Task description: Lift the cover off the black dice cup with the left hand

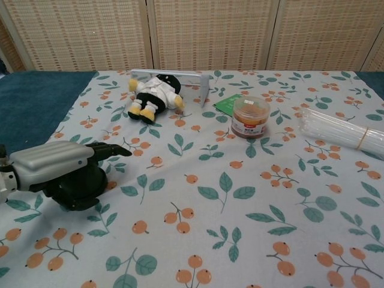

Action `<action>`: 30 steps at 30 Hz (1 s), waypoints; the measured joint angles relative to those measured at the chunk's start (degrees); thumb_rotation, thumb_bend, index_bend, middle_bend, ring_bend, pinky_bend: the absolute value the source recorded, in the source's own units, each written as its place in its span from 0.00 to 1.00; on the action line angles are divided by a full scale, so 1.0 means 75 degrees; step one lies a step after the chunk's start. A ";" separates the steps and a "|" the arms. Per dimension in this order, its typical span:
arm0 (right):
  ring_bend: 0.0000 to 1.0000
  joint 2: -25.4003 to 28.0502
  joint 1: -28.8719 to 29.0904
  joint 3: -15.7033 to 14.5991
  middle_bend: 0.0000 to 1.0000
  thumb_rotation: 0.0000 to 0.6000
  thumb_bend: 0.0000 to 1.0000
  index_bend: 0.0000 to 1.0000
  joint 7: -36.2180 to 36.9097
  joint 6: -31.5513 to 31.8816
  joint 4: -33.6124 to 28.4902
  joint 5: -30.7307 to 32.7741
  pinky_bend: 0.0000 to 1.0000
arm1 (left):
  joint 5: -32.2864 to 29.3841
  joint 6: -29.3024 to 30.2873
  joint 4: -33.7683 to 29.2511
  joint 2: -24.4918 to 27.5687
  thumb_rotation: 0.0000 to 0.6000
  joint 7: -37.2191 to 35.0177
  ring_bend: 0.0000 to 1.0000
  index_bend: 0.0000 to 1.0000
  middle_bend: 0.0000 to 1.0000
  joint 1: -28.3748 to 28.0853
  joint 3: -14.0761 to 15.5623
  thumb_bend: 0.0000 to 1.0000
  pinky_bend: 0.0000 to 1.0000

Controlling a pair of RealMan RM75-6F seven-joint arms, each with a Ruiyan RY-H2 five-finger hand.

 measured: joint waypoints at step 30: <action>0.00 -0.0005 0.0019 0.0005 0.00 1.00 0.25 0.00 -0.0066 -0.0067 -0.0016 0.0039 0.00 | 0.0383 0.1392 -0.0052 0.0509 1.00 0.1099 0.02 0.14 0.10 0.0228 0.0412 0.36 0.29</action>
